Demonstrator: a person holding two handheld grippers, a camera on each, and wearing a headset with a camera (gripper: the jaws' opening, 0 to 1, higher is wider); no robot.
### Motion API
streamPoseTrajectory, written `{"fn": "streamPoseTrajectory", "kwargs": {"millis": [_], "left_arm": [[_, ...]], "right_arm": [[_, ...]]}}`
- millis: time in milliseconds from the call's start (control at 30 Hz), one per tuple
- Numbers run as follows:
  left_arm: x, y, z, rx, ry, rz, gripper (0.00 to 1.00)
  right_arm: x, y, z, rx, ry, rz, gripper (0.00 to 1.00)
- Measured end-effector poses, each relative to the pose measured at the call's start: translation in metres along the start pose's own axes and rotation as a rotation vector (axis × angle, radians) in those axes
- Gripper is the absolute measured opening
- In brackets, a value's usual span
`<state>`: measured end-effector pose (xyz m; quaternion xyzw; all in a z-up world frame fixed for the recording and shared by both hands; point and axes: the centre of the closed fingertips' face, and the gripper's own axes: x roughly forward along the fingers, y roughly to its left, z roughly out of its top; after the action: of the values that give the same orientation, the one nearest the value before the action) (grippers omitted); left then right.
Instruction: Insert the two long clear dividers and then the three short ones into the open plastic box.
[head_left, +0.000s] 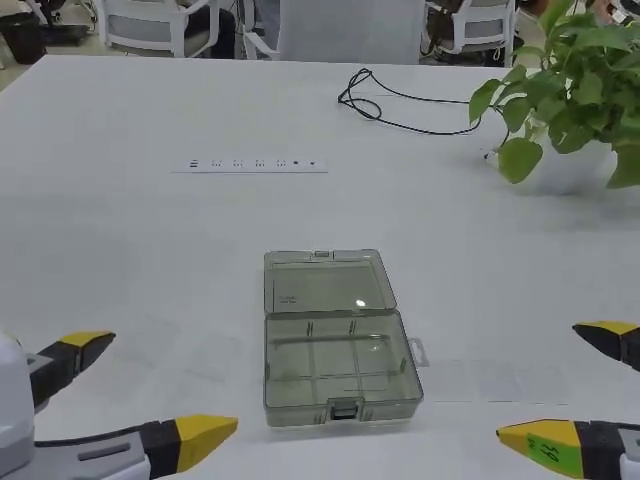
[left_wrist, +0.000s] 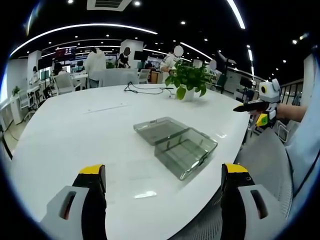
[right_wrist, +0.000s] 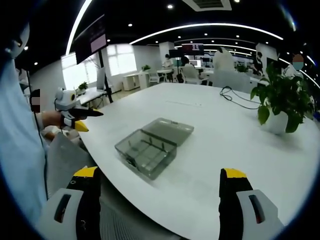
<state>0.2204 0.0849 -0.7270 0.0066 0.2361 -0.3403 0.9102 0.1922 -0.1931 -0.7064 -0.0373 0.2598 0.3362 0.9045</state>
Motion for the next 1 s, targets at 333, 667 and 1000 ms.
{"fn": "streamPoseTrajectory", "kwargs": {"millis": [333,667,1000], "left_arm": [[0.000,0.001,-0.001,-0.011,0.001,0.001,0.97],[0.001,0.006,-0.003,-0.014,0.017,0.009,0.96],[0.004,0.017,-0.010,-0.017,0.067,0.018,0.94]], "right_arm": [[0.001,0.001,-0.002,0.002,0.010,0.010,1.00],[0.002,-0.002,-0.004,0.003,0.016,0.015,1.00],[0.006,0.001,-0.005,0.005,0.023,0.026,1.00]]}}
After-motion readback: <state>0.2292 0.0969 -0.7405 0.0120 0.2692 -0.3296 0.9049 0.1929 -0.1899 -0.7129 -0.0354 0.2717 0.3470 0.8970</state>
